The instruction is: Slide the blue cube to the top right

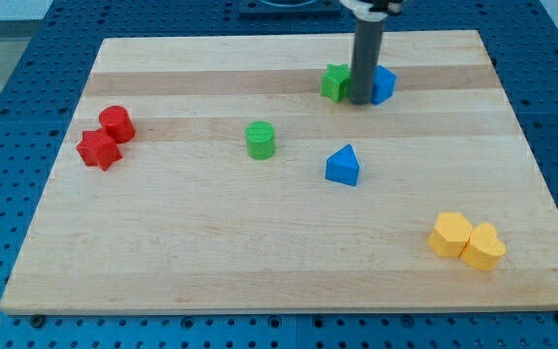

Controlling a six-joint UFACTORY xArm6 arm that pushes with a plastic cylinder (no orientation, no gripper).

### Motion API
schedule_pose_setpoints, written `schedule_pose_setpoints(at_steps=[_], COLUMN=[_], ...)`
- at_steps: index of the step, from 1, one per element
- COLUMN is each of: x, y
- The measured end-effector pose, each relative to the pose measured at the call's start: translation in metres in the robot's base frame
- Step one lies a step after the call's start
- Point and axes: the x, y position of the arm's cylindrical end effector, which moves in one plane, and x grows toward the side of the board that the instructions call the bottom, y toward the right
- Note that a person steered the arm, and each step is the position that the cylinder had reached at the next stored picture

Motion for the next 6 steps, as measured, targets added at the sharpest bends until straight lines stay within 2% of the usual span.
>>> schedule_pose_setpoints(at_steps=[2, 6], x=[-0.025, -0.082], y=[0.063, 0.059])
